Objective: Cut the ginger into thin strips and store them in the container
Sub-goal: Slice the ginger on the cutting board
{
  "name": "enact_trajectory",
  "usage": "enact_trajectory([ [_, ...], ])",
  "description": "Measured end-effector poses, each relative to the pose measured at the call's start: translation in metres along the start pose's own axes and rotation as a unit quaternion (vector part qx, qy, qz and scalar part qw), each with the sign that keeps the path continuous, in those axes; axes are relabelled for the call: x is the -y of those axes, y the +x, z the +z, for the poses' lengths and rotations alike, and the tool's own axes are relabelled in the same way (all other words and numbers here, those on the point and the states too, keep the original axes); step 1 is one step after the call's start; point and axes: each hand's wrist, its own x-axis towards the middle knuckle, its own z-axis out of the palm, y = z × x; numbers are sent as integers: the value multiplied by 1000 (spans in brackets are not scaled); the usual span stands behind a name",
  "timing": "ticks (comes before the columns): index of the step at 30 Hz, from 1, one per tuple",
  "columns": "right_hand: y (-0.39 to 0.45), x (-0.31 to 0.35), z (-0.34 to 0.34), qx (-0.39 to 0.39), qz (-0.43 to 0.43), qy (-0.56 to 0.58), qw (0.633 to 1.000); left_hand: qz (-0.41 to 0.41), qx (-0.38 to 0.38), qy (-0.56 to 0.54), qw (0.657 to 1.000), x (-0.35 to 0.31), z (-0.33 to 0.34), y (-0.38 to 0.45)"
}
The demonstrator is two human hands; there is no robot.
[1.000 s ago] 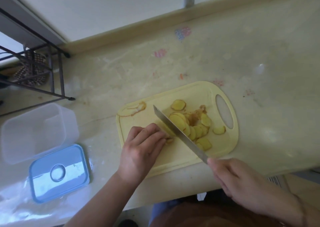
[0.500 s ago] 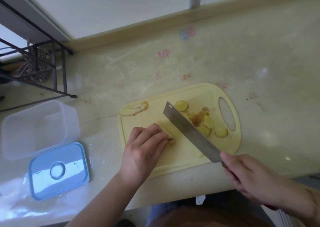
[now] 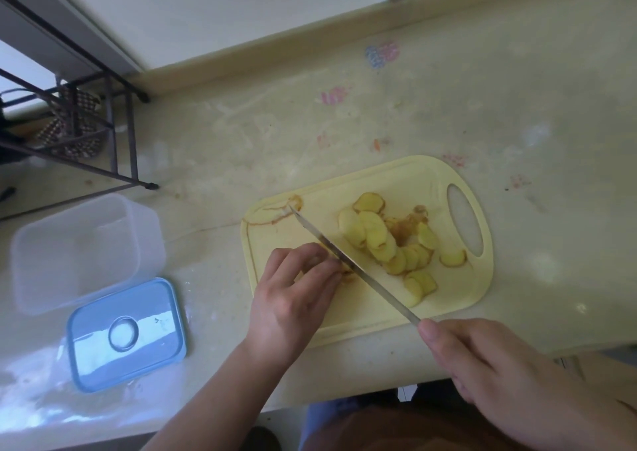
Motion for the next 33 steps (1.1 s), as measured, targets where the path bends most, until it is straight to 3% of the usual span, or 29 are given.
enact_trajectory([
  [28, 19, 10, 14, -11, -13, -26, 1000, 38, -8, -13, 999, 2, -3, 4],
  [33, 10, -1, 11, -4, 19, -39, 999, 28, -7, -11, 1000, 3, -2, 2],
])
